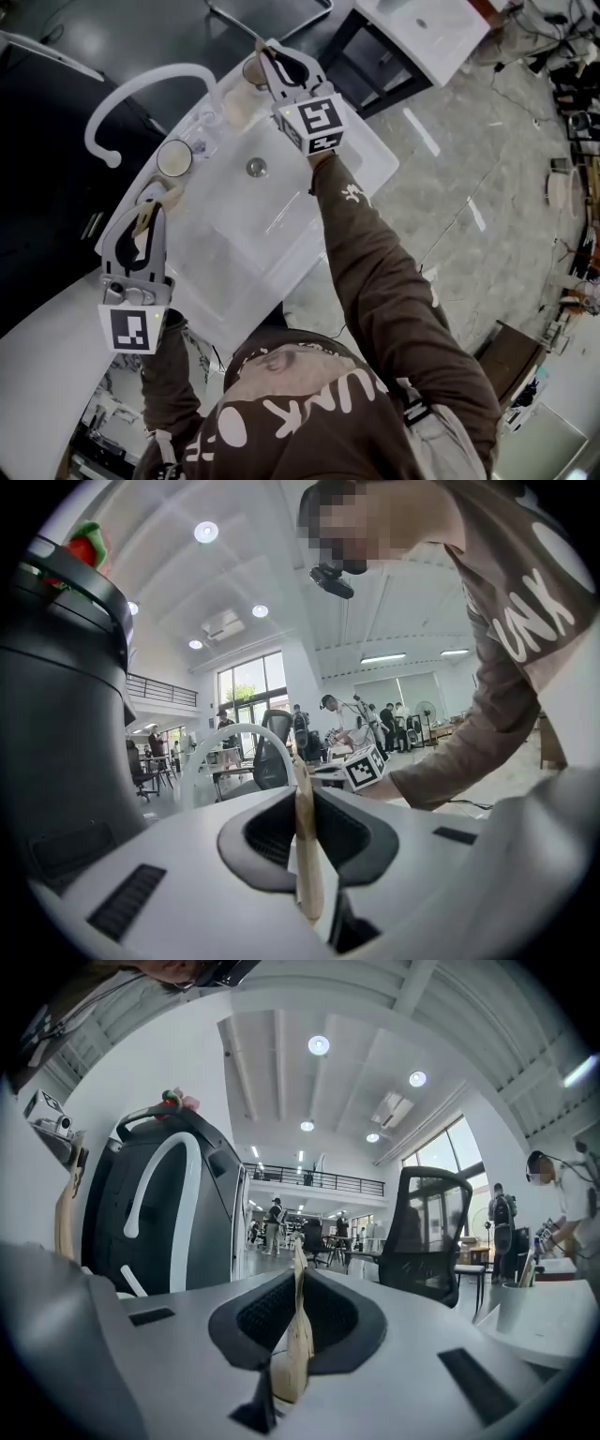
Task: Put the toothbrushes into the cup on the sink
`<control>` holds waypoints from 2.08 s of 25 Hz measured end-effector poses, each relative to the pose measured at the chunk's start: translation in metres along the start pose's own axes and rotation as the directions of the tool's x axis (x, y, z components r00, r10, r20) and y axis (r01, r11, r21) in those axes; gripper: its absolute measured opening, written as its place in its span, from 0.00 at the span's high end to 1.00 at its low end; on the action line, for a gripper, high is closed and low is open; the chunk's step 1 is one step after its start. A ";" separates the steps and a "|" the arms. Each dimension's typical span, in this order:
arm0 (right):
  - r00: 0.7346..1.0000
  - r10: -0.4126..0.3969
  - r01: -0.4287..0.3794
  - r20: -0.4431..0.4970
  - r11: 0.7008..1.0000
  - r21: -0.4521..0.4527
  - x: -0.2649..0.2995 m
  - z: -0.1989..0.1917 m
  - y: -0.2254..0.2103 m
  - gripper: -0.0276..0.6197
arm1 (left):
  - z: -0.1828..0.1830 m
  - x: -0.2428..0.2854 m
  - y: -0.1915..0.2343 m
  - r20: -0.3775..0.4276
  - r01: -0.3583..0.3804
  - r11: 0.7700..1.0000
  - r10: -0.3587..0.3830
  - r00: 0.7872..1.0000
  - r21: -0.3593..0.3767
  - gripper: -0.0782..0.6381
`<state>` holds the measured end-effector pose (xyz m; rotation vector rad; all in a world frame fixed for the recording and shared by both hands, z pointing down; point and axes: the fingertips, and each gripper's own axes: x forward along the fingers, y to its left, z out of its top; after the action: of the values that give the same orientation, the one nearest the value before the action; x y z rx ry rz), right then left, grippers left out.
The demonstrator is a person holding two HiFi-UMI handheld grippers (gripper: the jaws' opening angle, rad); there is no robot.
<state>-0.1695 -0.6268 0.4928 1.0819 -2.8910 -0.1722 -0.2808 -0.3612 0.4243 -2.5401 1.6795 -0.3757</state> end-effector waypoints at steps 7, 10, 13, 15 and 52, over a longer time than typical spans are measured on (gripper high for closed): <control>0.998 0.014 -0.012 -0.064 1.000 0.028 0.004 -0.031 0.000 0.89 | -0.003 0.009 0.008 0.002 -0.010 1.000 0.010 1.000 0.022 0.83; 0.997 0.039 -0.037 -0.067 0.999 0.031 0.004 -0.028 0.001 0.75 | -0.007 0.019 0.014 0.004 -0.017 0.999 0.017 1.000 0.032 0.83; 0.998 0.053 -0.052 -0.035 0.998 0.032 -0.002 -0.014 0.005 0.69 | -0.014 0.030 0.019 0.002 -0.024 0.999 0.024 1.000 0.035 0.83; 0.998 0.062 -0.062 -0.018 0.998 0.016 -0.009 -0.006 0.008 0.69 | -0.018 0.037 0.022 0.004 -0.024 0.998 0.024 1.000 0.050 0.83; 0.952 0.088 -0.076 0.292 0.996 -0.052 -0.249 0.151 0.114 0.68 | 0.043 -0.019 -0.055 0.195 -0.031 0.996 0.015 0.981 0.079 0.72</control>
<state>-0.0690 -0.3649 0.3547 1.0050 -3.1704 -0.4205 -0.2278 -0.3249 0.3909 -2.4085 1.5874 -0.1828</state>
